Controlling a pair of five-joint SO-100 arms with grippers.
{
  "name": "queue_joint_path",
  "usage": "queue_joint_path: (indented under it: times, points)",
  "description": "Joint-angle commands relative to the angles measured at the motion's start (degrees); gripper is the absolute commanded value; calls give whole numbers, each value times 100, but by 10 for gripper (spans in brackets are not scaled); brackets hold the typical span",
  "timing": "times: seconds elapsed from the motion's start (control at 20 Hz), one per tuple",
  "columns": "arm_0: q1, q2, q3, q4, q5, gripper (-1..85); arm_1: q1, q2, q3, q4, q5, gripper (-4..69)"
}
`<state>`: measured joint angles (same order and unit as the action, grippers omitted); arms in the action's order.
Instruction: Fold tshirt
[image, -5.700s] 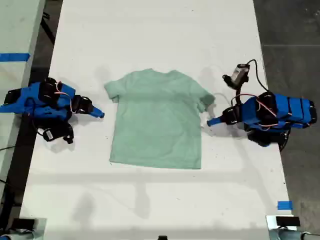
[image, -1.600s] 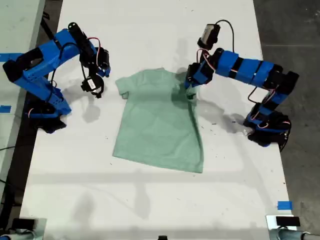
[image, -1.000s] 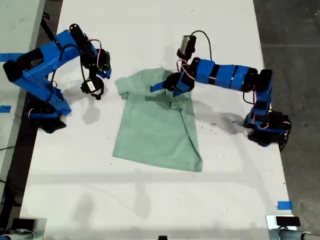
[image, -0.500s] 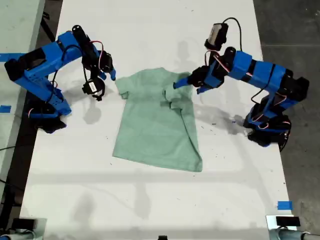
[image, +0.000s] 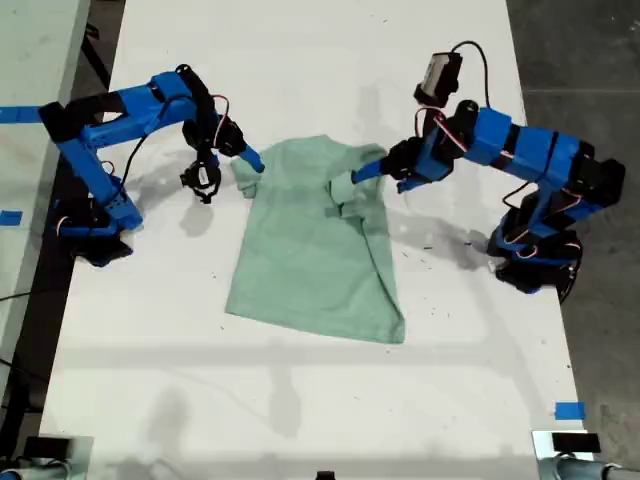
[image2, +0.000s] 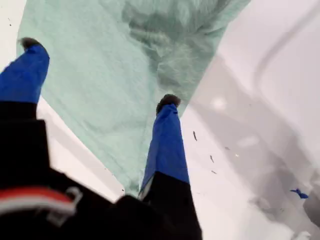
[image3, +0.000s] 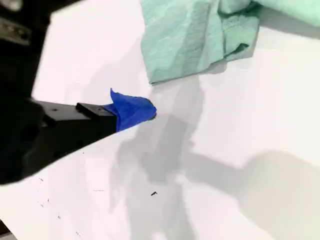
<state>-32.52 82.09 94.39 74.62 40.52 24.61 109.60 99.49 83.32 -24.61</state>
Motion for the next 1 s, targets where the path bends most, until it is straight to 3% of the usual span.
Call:
queue_joint_path:
  times: [0.0,0.25,0.35,0.55,0.85,0.95]
  points:
    - [-422,-404,-589,-439,229,345,-158,457,44,-105,105,381]
    - [-554,-1661,-1143,-668,308,261,-167,1002,624,-132,237,380]
    - [-457,-2145,-1503,-598,264,1,-141,1204,844,-176,264,377]
    - [-246,-1978,-1521,-694,185,0,-123,1477,1107,-185,334,373]
    - [-826,-343,-1310,369,229,0,-88,1863,1397,-176,378,363]
    - [-694,-53,-1450,352,237,0,-88,1934,1477,-176,387,363]
